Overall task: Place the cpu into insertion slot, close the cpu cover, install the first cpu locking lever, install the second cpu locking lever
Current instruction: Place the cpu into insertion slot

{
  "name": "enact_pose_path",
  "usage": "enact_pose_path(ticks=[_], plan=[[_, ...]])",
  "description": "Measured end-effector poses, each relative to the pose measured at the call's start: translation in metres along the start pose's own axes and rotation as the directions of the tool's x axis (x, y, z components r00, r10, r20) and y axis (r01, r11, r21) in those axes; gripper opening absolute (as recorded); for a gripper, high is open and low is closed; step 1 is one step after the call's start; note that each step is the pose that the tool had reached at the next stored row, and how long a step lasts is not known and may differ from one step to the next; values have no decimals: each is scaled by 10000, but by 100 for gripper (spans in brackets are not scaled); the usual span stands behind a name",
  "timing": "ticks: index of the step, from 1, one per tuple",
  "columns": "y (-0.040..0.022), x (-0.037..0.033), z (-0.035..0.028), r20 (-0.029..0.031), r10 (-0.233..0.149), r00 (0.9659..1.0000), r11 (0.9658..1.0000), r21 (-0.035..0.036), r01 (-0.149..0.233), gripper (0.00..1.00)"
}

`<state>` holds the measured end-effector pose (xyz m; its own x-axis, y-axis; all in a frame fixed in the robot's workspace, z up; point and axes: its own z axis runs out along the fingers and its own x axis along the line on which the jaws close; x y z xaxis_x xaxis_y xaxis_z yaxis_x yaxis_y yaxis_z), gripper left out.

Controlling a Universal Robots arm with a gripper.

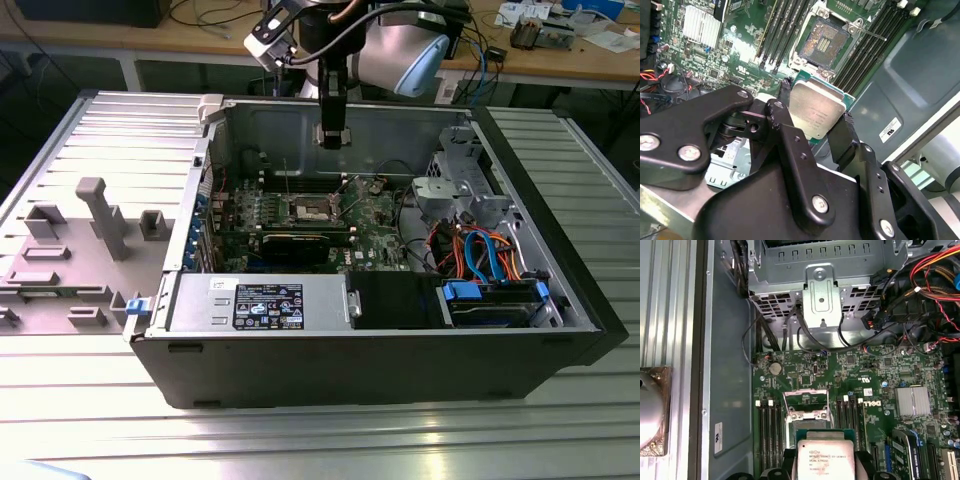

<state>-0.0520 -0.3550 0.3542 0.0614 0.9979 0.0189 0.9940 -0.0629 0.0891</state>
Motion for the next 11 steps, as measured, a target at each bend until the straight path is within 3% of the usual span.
enact_pose_path(ticks=[11], plan=[[-22, -2, 4, 18, 200, 9998, 9998, -4, -200, 55]])
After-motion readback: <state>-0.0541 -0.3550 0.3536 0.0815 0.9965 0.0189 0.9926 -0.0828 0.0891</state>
